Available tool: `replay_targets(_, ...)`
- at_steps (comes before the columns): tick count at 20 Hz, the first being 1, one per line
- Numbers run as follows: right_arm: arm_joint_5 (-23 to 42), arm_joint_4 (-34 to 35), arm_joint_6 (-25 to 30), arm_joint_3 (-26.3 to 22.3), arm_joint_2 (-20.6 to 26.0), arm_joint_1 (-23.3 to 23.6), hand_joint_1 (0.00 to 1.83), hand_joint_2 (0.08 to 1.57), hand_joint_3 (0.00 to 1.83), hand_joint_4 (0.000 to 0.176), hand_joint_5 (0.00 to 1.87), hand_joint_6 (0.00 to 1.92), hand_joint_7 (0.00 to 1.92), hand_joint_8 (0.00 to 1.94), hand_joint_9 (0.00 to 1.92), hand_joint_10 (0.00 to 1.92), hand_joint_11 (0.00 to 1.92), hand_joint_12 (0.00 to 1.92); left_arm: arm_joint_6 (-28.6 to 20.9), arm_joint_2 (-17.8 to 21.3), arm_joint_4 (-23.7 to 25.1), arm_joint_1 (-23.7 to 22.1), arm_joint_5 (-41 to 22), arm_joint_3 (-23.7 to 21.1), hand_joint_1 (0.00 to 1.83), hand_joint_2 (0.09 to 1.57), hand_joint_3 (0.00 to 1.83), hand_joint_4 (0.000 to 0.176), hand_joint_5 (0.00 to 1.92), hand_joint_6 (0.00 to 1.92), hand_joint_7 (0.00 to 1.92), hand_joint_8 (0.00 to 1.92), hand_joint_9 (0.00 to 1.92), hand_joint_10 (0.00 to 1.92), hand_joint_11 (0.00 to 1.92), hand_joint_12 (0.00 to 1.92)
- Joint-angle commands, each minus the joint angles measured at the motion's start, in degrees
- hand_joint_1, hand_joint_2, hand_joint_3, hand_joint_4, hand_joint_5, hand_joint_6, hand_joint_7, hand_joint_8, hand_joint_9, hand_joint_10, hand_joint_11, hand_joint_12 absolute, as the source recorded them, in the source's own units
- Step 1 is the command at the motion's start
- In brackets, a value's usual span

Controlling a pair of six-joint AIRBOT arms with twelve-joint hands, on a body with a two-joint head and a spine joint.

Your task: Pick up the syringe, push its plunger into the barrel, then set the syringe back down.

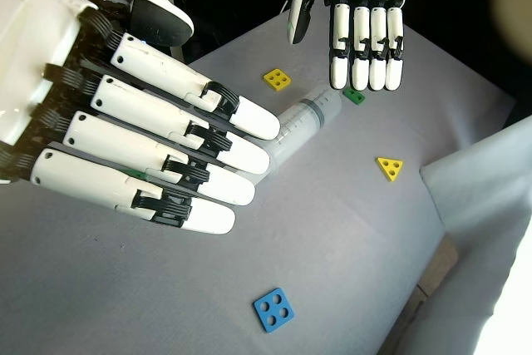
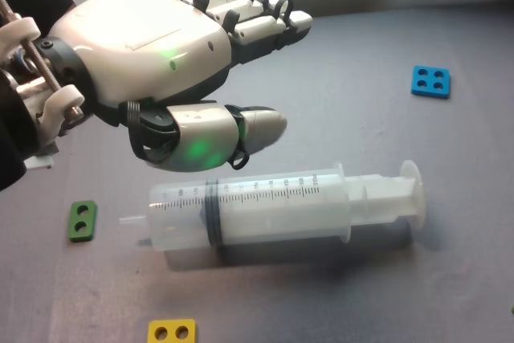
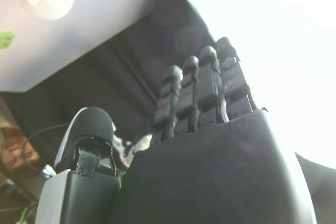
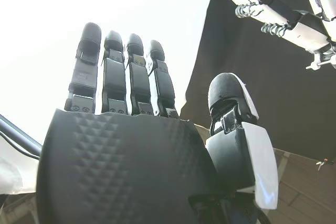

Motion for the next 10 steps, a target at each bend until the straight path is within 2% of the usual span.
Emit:
replay_targets(1,5.8,1.3,0.4,-0.2,0.1,0.6,0.0,1.36,0.01,0.0,0.21,0.0,0.18,0.0,0.13,0.0,0.0,0.44,1.7,-0.2,-1.0,-0.7,-6.1,-0.1,0.0,1.45,0.03,0.0,0.1,0.0,0.07,0.0,0.05,0.0,0.0,0.24)
replay_targets(3,9.3,1.3,0.4,-0.2,0.1,0.2,0.0,1.37,0.01,0.0,0.2,0.0,0.16,0.0,0.11,0.0,0.0,0.38,9.3,-0.5,-8.2,-0.7,-6.2,-0.4,0.0,1.45,0.01,0.0,0.1,0.0,0.07,0.0,0.06,0.0,0.0,0.25)
replay_targets(5,10.0,1.3,0.1,-0.2,0.2,0.2,0.0,1.37,0.01,0.0,0.23,0.01,0.19,0.01,0.14,0.01,0.0,0.43,16.6,-1.1,-15.1,-0.3,-6.7,-0.8,0.0,1.43,0.0,0.0,0.01,0.0,0.01,0.0,0.02,0.0,0.0,0.22)
replay_targets(7,10.0,1.3,-0.1,-0.2,0.2,0.2,0.0,1.35,0.0,0.0,0.25,0.01,0.22,0.01,0.17,0.01,0.0,0.52,18.8,-2.7,-17.8,0.9,-8.1,-0.6,0.43,1.24,0.0,0.0,0.0,0.0,0.0,0.0,0.0,0.0,0.0,0.2)
replay_targets(10,9.0,1.3,-0.1,-0.2,0.2,0.2,0.0,1.35,0.0,0.0,0.25,0.01,0.22,0.01,0.17,0.01,0.0,0.53,18.8,-6.4,-20.2,4.7,-12.8,-0.1,0.47,1.22,0.0,0.0,0.0,0.0,0.0,0.0,0.0,0.0,0.0,0.19)
